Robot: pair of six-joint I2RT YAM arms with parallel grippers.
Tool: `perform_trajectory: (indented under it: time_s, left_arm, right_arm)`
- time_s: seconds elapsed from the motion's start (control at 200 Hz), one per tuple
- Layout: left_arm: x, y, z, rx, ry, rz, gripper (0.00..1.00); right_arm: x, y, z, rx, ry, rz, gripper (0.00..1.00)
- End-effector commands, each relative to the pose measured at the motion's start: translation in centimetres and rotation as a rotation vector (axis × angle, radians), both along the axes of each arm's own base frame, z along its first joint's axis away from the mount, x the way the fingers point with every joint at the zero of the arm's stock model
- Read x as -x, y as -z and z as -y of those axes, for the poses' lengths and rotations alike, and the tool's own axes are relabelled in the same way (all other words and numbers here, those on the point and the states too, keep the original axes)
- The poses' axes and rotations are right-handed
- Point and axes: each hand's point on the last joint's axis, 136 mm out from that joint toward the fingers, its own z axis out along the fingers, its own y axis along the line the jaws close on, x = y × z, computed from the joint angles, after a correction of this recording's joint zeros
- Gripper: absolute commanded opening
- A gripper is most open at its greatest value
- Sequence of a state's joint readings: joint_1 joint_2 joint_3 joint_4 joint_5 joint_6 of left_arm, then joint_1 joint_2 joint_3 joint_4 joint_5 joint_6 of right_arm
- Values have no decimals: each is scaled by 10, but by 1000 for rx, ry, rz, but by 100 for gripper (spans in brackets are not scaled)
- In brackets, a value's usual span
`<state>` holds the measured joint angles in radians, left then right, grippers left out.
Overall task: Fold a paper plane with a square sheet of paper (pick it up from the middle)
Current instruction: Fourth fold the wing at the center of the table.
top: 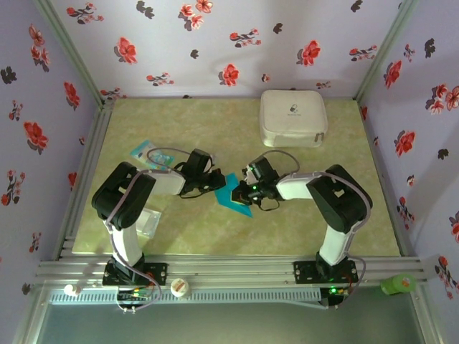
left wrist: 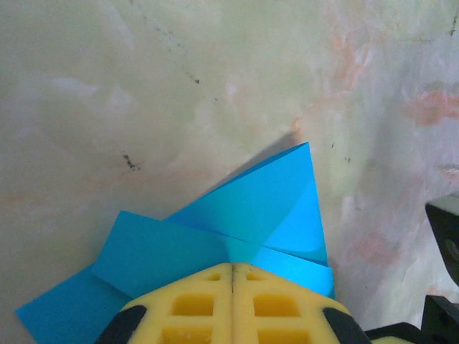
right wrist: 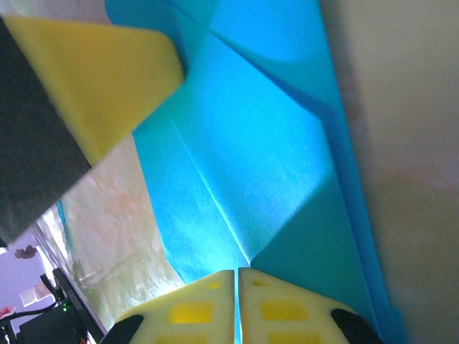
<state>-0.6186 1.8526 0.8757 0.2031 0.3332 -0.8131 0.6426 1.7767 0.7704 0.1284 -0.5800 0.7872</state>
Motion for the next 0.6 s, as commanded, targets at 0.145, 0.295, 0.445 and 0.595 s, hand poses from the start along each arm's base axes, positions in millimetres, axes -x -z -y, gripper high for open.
perform_trajectory:
  time_s: [0.145,0.295,0.445,0.595]
  left_arm:
    - [18,49,-35,-148,-64,-119,0]
    - [17,48,-35,-147,-66,-118,0]
    - [16,49,-34,-146,-67,-118,0]
    - [16,49,-34,-148,-66,-120,0]
  right_arm:
    - [33,16,31,42,17,-93,11]
    - [49,24,47,65,19,-109,12]
    - [62,27,61,76,26,-128,12]
    - [73,26,74,114,15,-122,13]
